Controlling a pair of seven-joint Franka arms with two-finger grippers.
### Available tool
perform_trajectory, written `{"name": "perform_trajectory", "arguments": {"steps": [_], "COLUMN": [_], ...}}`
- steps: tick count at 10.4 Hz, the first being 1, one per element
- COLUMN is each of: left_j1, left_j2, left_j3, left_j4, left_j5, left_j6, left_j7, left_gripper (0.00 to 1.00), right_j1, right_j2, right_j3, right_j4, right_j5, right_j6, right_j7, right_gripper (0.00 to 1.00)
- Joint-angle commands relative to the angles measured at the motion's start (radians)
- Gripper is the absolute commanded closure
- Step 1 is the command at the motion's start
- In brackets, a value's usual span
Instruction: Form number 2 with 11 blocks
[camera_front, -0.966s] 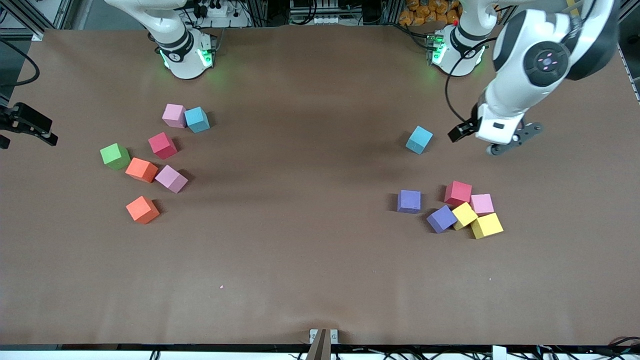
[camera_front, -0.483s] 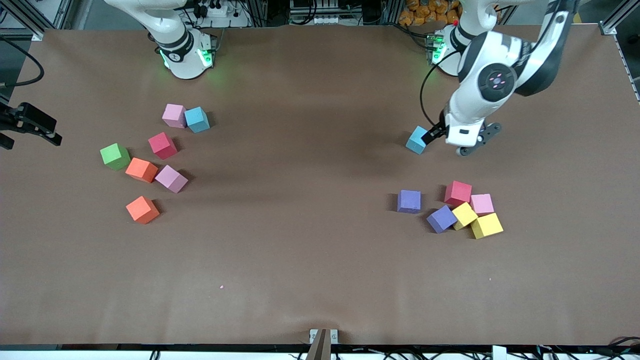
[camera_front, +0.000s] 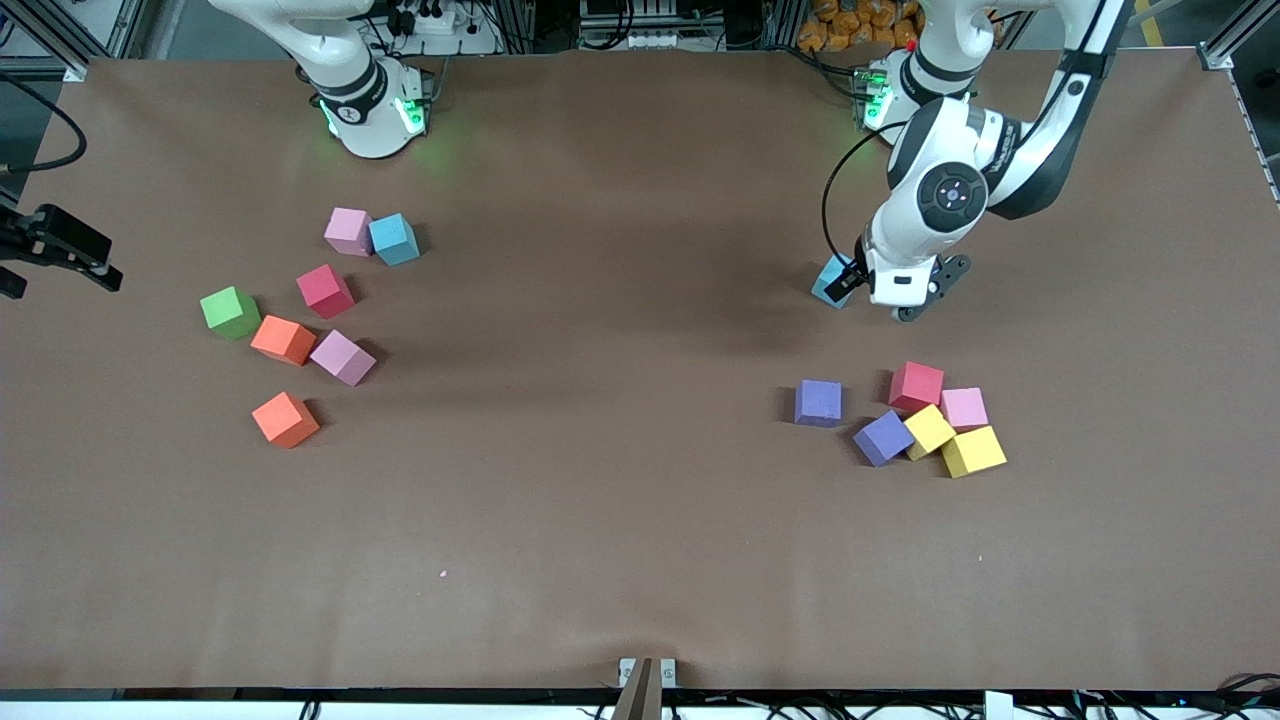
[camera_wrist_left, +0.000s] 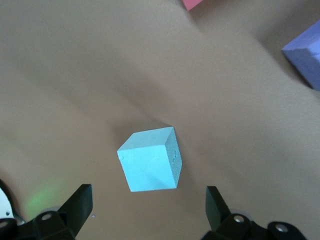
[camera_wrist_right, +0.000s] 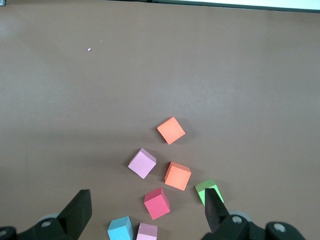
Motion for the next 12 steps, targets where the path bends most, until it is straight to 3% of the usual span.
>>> {"name": "perform_trajectory", "arguments": {"steps": [1,4,6,10,11,12], "left_j1": [0.006,0.006,0.007,0.004,0.004,0.004], "left_j2": [0.035,0.073,0.092,0.139,0.141,0.153], "left_j3": [-0.006,-0.008,-0.008,-0.008,-0.008,-0.008], "left_j4": [-0.014,-0.074,-0.077,-0.079,-0.080,-0.082], "left_j5": [-0.009,-0.009,-0.009,-0.009,-0.009,-0.009], "left_j6": [0.033,0.157,0.170,0.179,0.187,0.208], "left_j7": [-0.016,-0.018,-0.018,-0.018,-0.018,-0.018], "left_gripper": [0.00,0.00,0.00,0.00,0.00,0.00], "right_j1": [0.001,0.004,0.014,0.098,0.099,0.106], "right_j2": [0.008,0.011,0.013,0.113,0.143,0.130], "right_j3": [-0.004,-0.001,-0.001,-0.002,-0.002,-0.001], "right_j4": [0.026,0.024,0.018,0.012,-0.005,-0.119], "right_j5": [0.014,0.016,0.014,0.001,0.002,0.007], "right_j6": [-0.021,-0.020,-0.024,-0.012,-0.006,0.105], "right_j7": [0.007,0.011,0.004,-0.001,-0.001,-0.003], "right_gripper": [0.00,0.00,0.00,0.00,0.00,0.00]}}
